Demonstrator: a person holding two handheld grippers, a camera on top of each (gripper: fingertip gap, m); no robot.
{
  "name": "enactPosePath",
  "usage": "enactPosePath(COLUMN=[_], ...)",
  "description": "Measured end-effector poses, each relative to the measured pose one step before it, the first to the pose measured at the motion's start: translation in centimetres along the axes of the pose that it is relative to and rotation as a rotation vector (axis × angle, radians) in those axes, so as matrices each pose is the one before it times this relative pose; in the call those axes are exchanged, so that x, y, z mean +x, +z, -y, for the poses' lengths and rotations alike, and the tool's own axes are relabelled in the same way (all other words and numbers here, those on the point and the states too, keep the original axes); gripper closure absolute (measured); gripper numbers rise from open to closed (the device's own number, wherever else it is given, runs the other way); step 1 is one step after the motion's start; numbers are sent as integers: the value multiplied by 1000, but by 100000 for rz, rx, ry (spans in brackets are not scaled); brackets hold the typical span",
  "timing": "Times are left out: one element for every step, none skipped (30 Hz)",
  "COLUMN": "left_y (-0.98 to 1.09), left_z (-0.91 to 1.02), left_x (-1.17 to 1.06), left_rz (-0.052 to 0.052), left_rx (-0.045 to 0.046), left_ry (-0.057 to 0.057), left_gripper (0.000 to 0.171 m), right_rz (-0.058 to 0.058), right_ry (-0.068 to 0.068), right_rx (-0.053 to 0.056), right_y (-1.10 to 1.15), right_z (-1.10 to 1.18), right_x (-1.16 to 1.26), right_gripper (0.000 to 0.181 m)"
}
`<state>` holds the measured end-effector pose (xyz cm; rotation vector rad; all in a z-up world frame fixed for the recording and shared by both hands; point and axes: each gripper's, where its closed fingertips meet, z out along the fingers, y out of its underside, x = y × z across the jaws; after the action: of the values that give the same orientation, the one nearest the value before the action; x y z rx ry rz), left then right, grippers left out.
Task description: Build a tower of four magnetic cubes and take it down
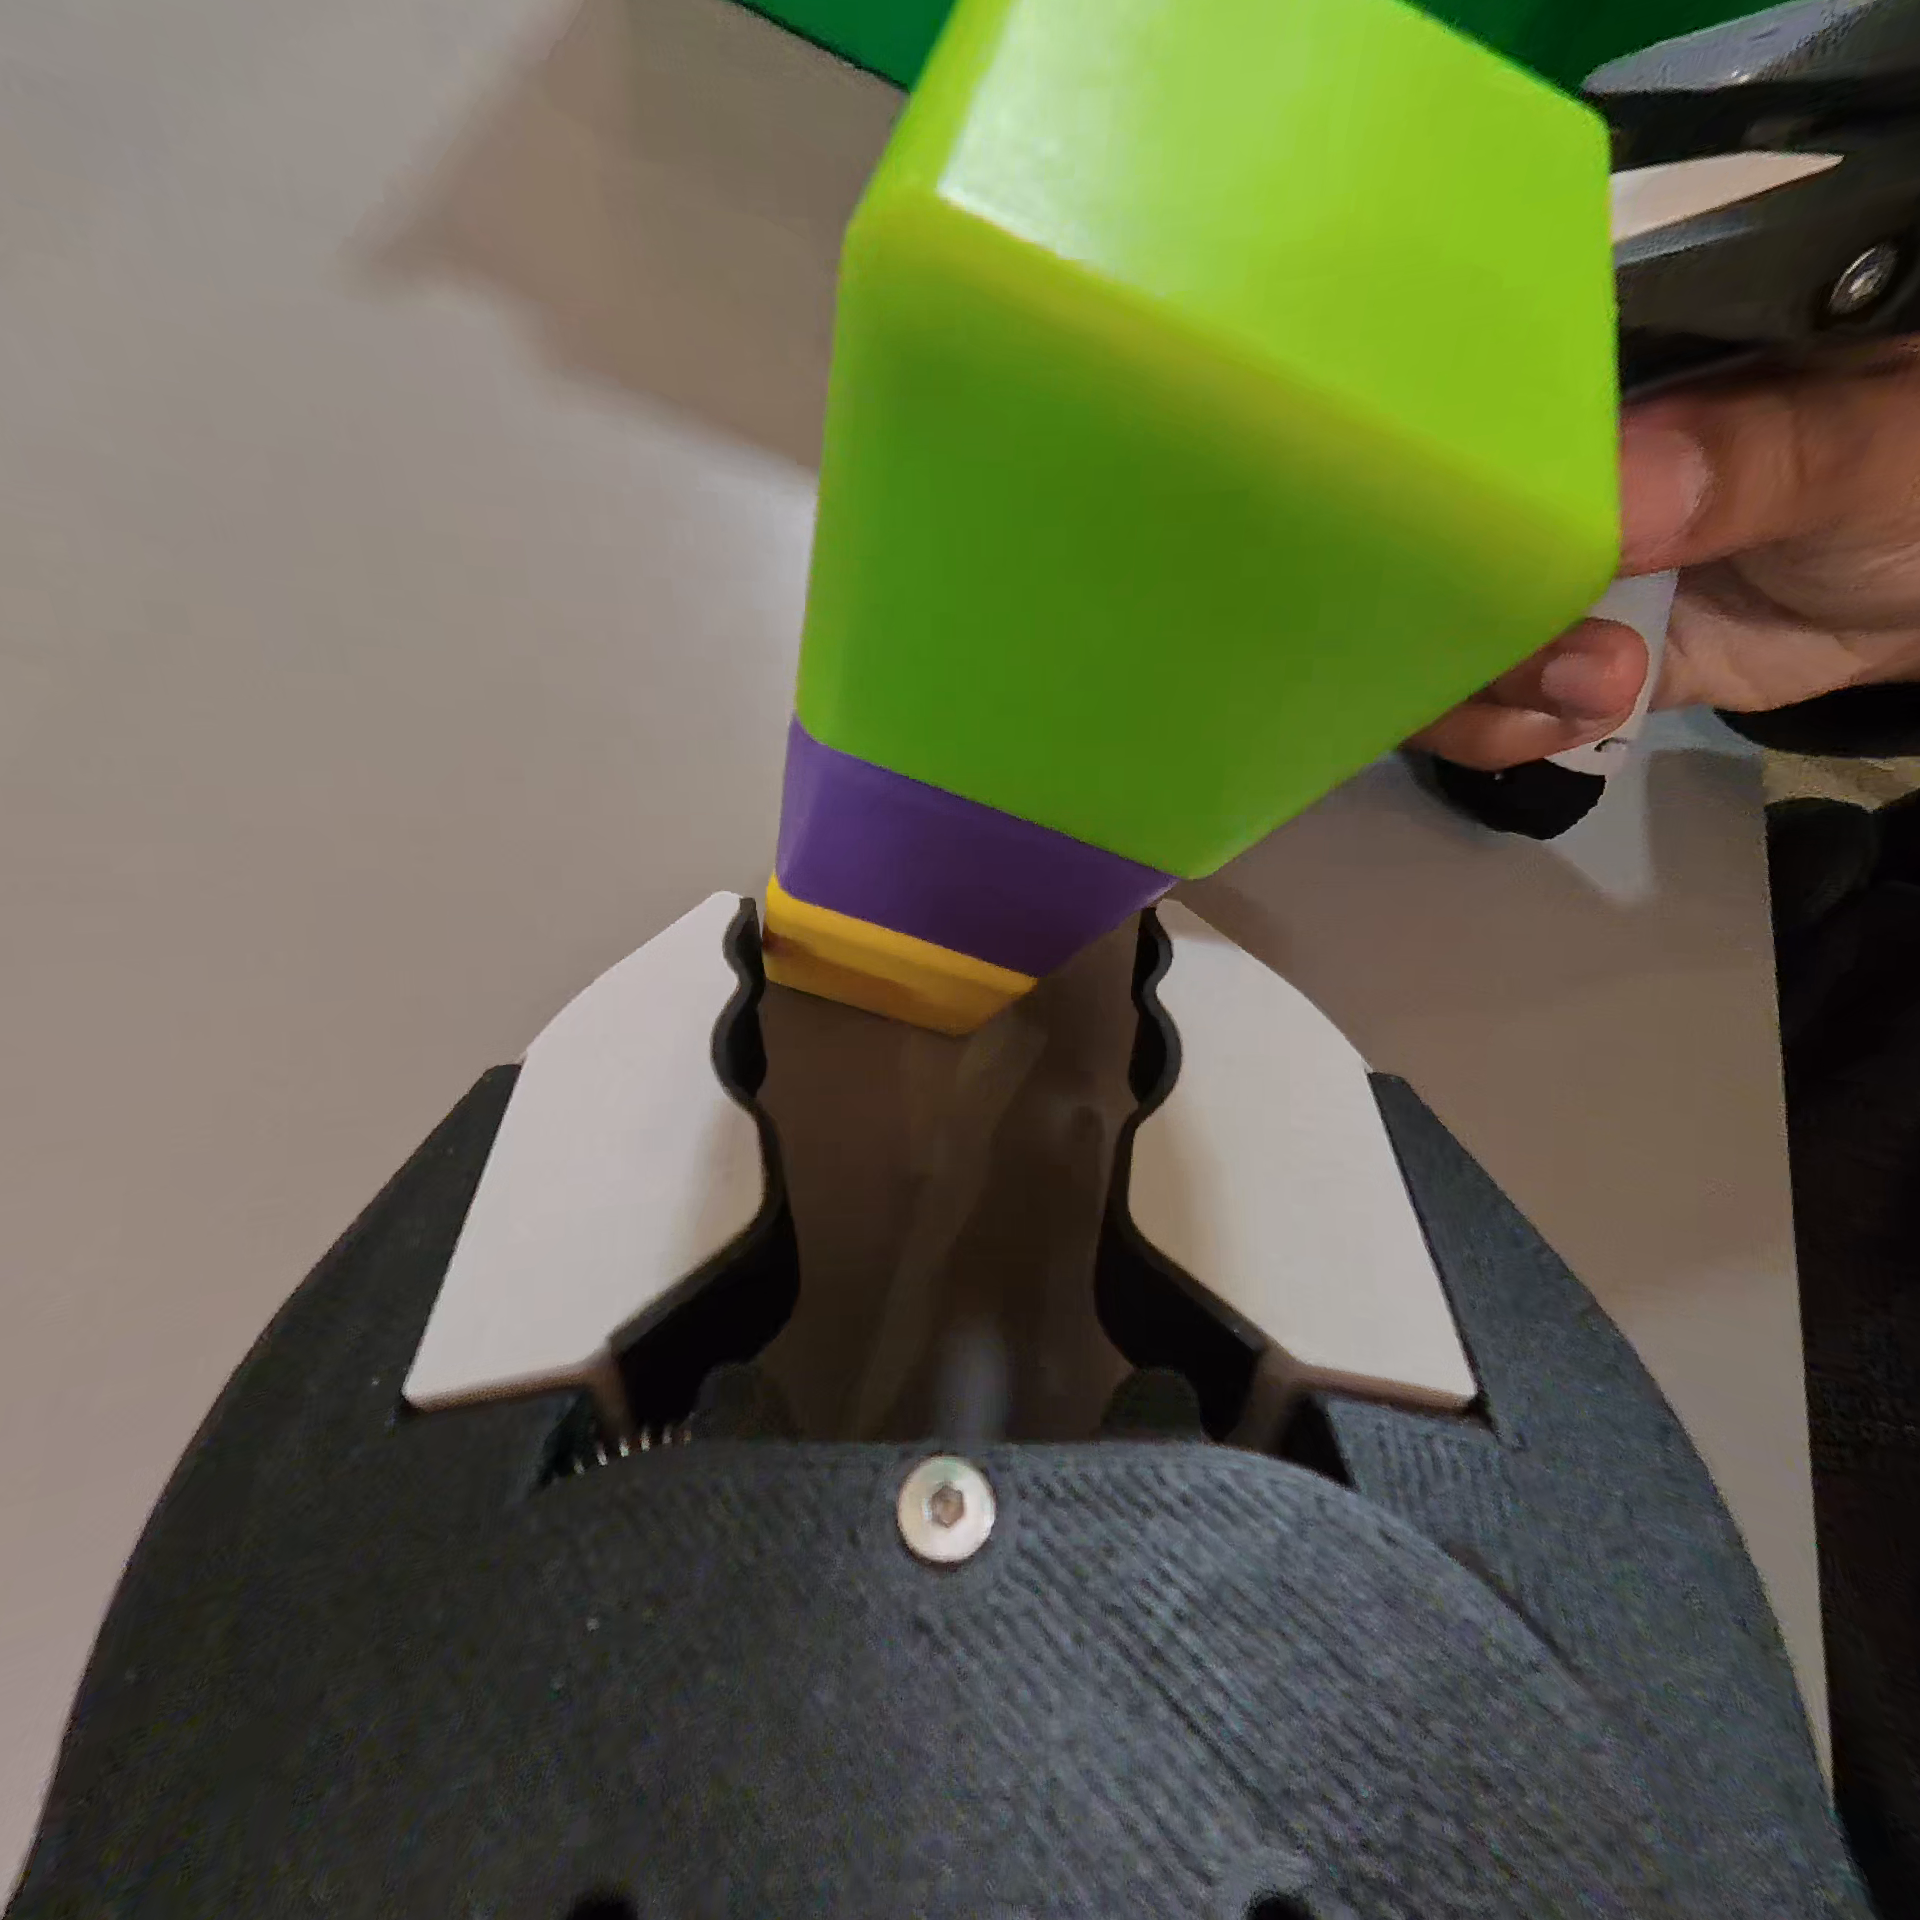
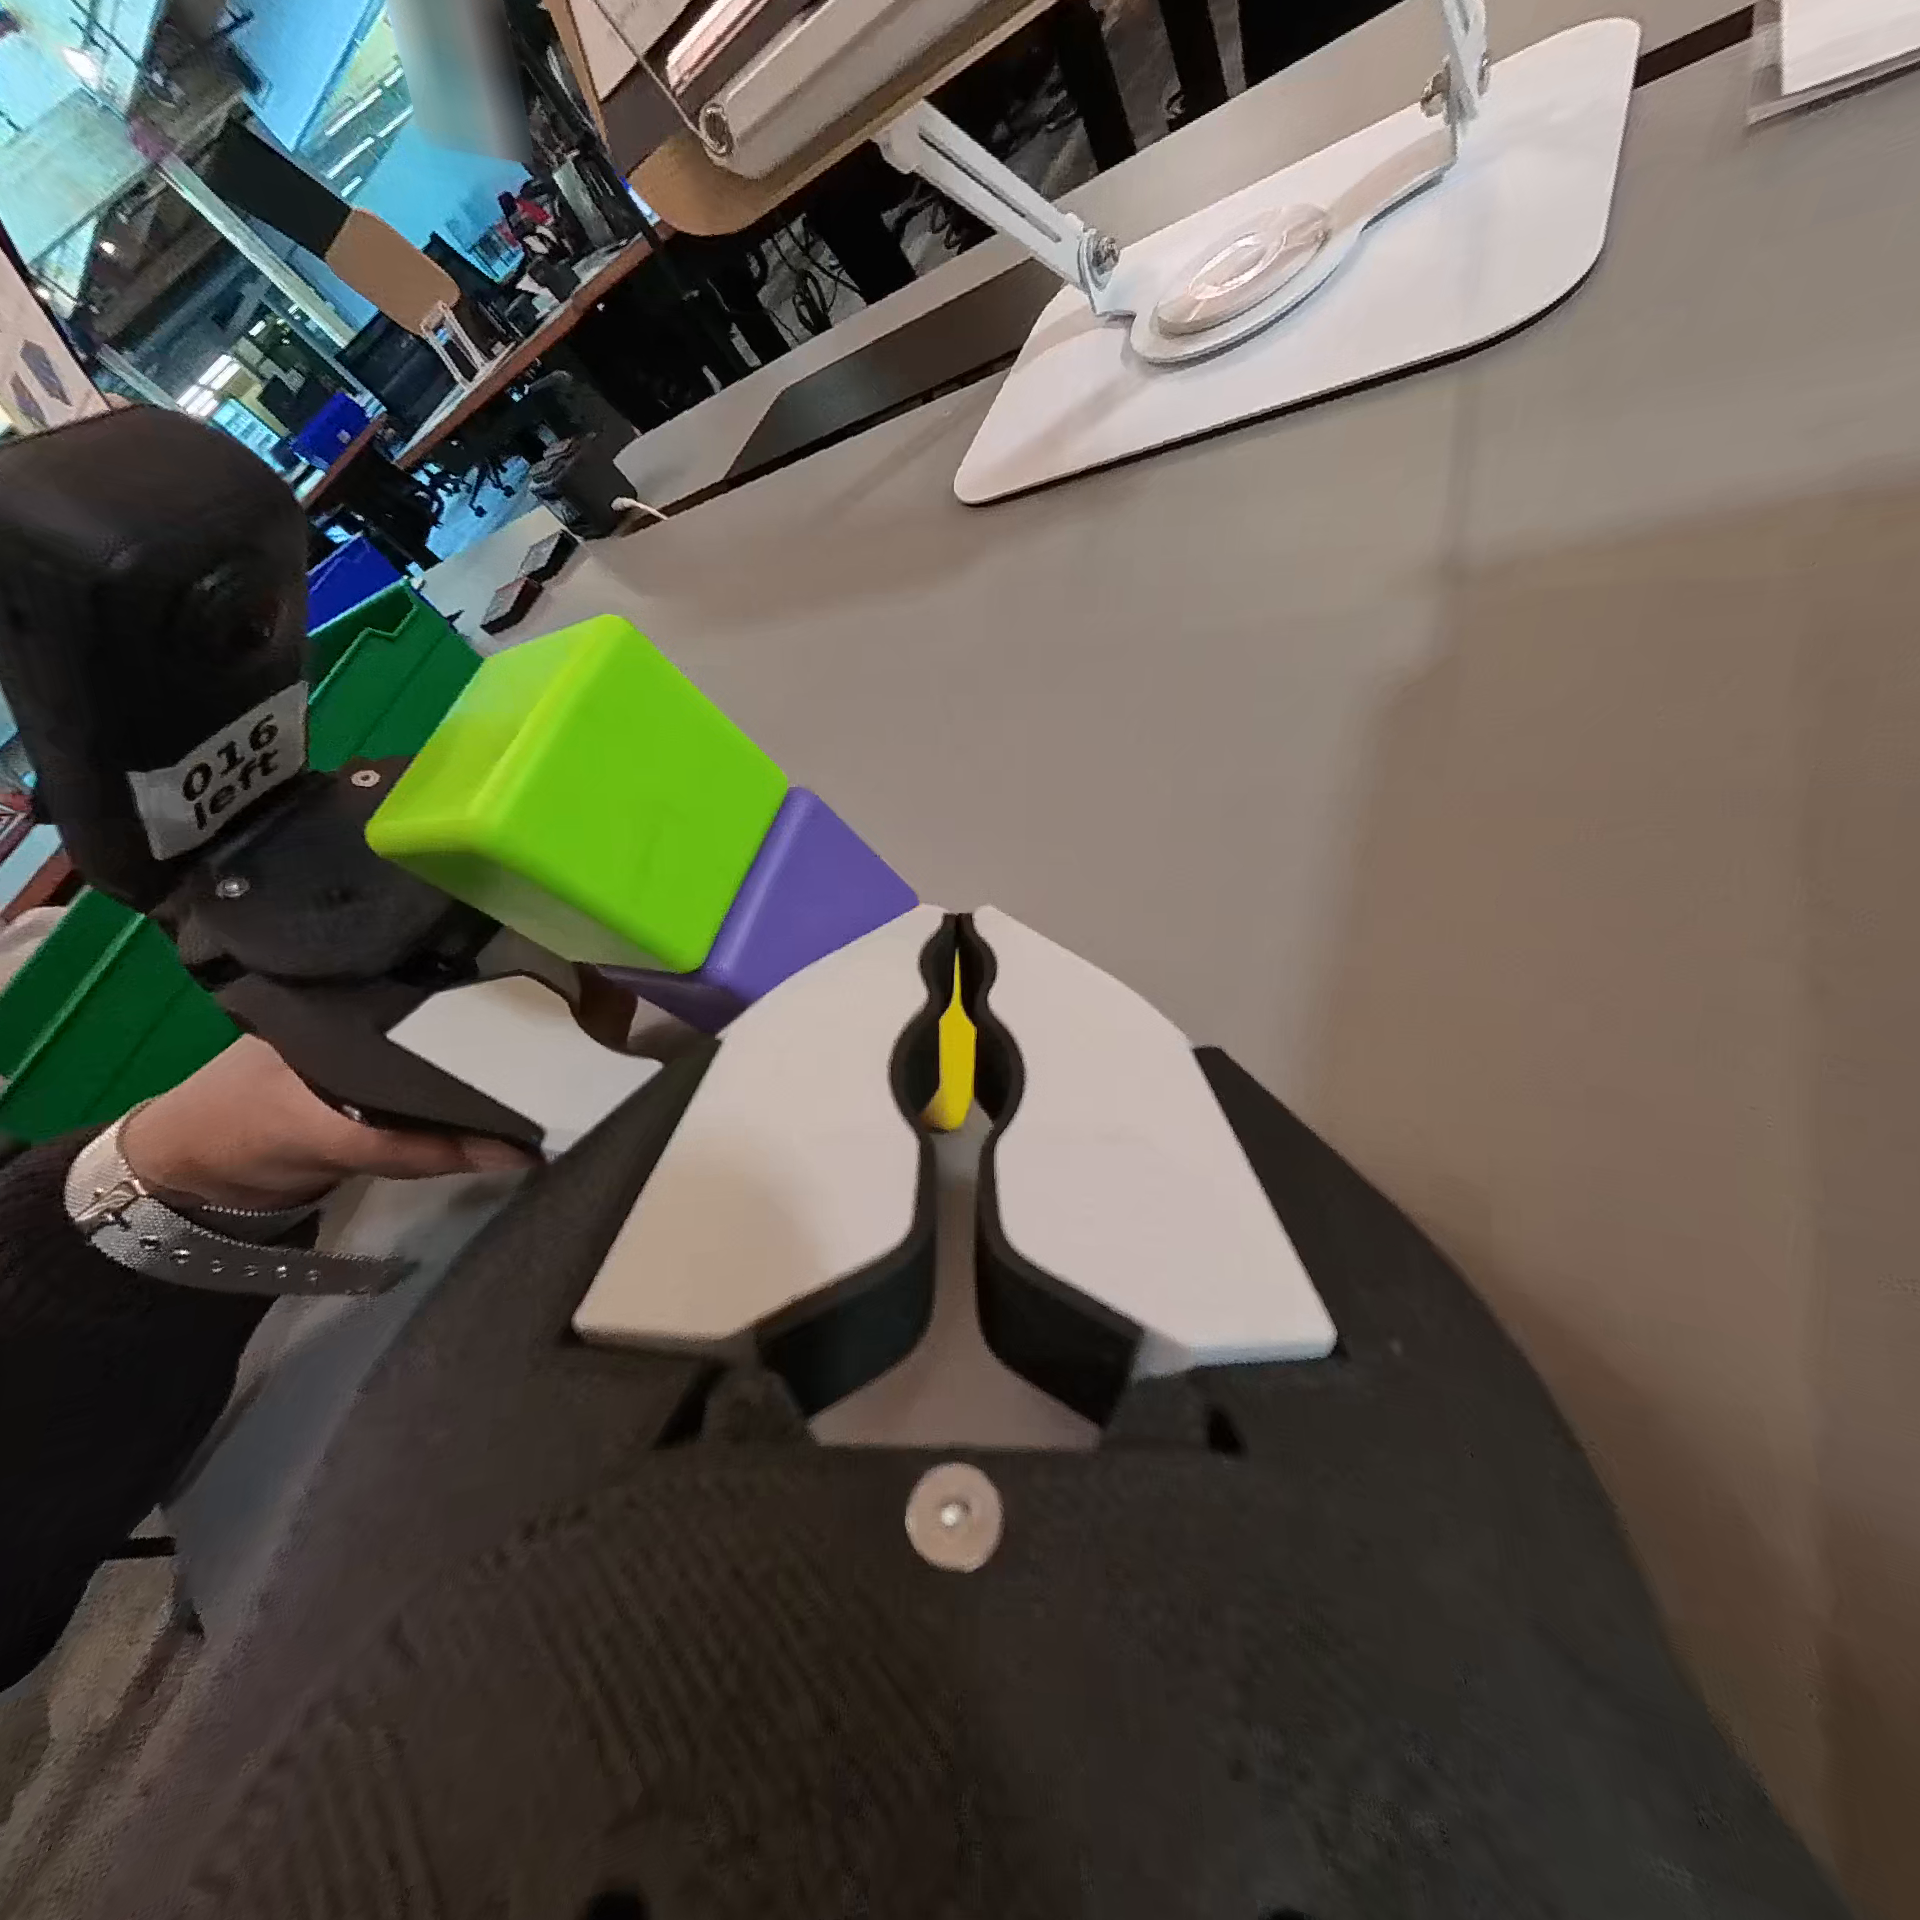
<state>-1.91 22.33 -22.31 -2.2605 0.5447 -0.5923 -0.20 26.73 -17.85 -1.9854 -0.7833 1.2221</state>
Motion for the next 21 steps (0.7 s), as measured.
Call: enactPosePath(left_y=[40,25,3,9,4,19,4,3,11,5,10,7,9,3,4,1,15,20,11,27,19], left_z=[-5,-13,2,-3,-1,-14,-8,4,-3,5,0,-2,5,-2,-1,5,-7,-12,-12,-16,-10], left_x=[-15,-27,-75,-102,-92,-30,12,-3,-4,4,-4,9,5,6,-3,-9,1,3,2,16,30], left_rz=[579,405,611,577,379,-13,-12,159,139,95,55,11,-37,-15,44,134,225,284,349,297,205], left_rx=[-290,-125,-33,-47,-52,-93,-93,-22,-72,-65,-82,-50,-28,-30,-25,-48,-85,-159,-183,-196,-211], left_ry=[538,178,-140,-443,-520,-293,83,204,154,144,118,85,42,64,73,139,230,315,443,538,536], left_gripper=[103,104,107,111,115,118,119,119,119,119,119,119,119,119,119,119,119,119,119,119,119], right_rz=[701,622,684,811,761,298,-175,-174,284,458,343,105,-91,-169,-140,-177,-238,-207,-180,-261,-289], right_ry=[364,-1,-294,-458,-495,-438,-473,-418,-2,545,728,464,45,-259,-483,-498,-320,-271,-323,-249,-163], right_rx=[-270,-563,-743,-863,-852,-589,-185,28,-177,-221,-84,-59,-79,-26,6,-21,-85,-88,-88,-186,-362], right_y=[59,74,99,116,115,97,45,-5,1,-3,10,16,25,28,21,20,35,22,18,34,34], right_z=[-115,-212,-272,-282,-276,-219,-122,-39,-15,-5,6,-26,-24,-11,2,10,1,-13,-17,-28,-49], right_x=[-117,-174,-220,-272,-275,-199,-73,10,5,8,15,27,25,28,22,6,24,4,20,32,63], right_gripper=[181,181,181,181,181,181,181,181,181,181,181,181,181,181,181,181,181,181,181,181,181])
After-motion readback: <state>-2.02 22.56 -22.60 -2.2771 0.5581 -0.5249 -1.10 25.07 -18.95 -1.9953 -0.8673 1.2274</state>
